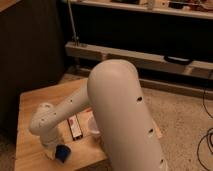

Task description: Wipe the white sponge on the table

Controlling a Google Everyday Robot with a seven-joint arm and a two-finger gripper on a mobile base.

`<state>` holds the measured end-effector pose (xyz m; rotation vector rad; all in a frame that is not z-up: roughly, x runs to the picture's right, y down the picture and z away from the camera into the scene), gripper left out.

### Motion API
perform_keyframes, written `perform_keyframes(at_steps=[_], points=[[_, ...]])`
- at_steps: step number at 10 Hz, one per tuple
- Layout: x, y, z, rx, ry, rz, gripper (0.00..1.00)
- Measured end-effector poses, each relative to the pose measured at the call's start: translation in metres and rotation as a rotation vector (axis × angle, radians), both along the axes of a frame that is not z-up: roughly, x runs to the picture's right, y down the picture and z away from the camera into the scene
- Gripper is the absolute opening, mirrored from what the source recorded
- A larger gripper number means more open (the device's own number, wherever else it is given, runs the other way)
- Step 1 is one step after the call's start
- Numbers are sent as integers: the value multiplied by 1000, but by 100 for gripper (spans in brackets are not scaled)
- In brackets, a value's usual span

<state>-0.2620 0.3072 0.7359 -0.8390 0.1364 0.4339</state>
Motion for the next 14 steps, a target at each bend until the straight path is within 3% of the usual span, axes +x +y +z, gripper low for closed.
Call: perform_keyframes(at_steps=[6, 10, 14], points=[[-2, 6, 1, 11, 0, -5, 80], [-7, 10, -3, 53, 5, -39, 78], [-9, 14, -1, 52, 19, -67, 41]])
